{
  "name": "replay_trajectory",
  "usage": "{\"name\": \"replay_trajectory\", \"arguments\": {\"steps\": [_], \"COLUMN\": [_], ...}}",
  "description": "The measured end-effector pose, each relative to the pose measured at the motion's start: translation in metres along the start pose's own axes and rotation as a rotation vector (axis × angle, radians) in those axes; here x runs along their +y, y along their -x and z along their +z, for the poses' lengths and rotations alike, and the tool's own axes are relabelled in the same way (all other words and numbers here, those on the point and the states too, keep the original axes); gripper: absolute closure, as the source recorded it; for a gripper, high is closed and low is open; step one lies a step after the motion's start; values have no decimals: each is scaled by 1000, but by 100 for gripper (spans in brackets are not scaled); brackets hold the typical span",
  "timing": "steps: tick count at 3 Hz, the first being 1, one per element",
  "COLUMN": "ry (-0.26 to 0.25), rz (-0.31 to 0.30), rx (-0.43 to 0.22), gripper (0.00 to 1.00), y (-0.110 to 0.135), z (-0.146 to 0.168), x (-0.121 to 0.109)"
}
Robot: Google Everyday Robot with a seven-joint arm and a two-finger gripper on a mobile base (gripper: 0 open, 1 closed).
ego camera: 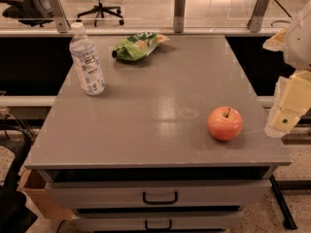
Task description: Move apple near green rice chip bag
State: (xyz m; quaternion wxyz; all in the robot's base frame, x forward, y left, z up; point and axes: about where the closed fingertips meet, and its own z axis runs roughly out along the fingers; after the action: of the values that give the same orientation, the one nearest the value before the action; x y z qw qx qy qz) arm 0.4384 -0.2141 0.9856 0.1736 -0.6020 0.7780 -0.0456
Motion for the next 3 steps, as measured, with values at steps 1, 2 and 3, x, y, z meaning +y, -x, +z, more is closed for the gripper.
{"name": "replay_trajectory", "arguments": {"steps": [1,2,3], "ry": [0,-22,-35], "rz": [0,39,138], "rx": [0,-79,-243], "gripper": [0,0,0], "y": [0,0,-24], "z": [0,7,41], "x": [0,-3,1]}}
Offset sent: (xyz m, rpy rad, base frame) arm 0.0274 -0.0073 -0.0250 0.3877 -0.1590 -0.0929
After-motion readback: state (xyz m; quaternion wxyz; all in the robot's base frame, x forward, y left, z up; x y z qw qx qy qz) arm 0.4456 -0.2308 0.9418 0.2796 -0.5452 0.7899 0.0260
